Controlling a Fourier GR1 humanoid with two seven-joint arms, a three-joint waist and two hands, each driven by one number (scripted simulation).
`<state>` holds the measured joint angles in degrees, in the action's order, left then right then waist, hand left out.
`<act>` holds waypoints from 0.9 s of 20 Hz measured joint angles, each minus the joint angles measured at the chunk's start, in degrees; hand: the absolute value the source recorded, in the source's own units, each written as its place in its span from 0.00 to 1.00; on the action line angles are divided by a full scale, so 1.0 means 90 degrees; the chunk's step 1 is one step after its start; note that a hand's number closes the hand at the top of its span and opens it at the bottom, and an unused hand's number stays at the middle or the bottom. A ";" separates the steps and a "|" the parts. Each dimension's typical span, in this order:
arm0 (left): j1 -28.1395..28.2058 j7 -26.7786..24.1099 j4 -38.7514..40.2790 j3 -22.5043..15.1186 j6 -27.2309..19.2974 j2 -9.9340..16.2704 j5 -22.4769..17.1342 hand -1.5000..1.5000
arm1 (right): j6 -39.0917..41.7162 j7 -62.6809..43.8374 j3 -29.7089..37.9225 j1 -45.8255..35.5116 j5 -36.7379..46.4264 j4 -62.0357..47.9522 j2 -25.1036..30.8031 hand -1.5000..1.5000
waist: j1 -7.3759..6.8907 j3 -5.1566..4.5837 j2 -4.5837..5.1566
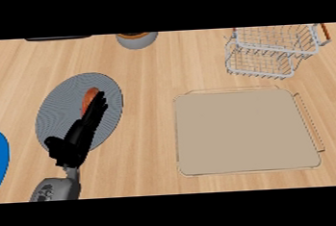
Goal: Pick the squash from the tray and place it in the tiered basket
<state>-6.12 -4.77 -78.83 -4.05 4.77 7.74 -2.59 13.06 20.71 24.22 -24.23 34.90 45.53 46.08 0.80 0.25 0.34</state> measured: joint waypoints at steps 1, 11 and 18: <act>0.0027 -0.0042 0.0008 -0.0028 0.0014 -0.0014 0.0017 0.50 | 0.0085 0.0245 0.0173 -0.0063 -0.0173 -0.0155 0.0121 1.00 | -0.0032 -0.0002 0.0000; -0.0195 -0.0083 0.0265 -0.0002 0.0153 -0.0032 0.0080 0.50 | 0.0927 0.0198 0.0315 -0.1816 -0.0585 -0.1017 0.0816 1.00 | -0.0196 -0.0025 -0.0009; -0.0177 0.0015 0.0167 -0.0078 0.0100 -0.0131 0.0182 0.50 | 0.1066 -0.1122 -0.0062 -0.3328 -0.0534 -0.1101 0.0394 1.00 | -0.0245 -0.0031 -0.0012</act>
<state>-7.71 -4.64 -77.33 -4.76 5.67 6.56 -0.95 22.65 10.61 23.65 -54.18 30.10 35.62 49.62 -1.40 -0.03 0.23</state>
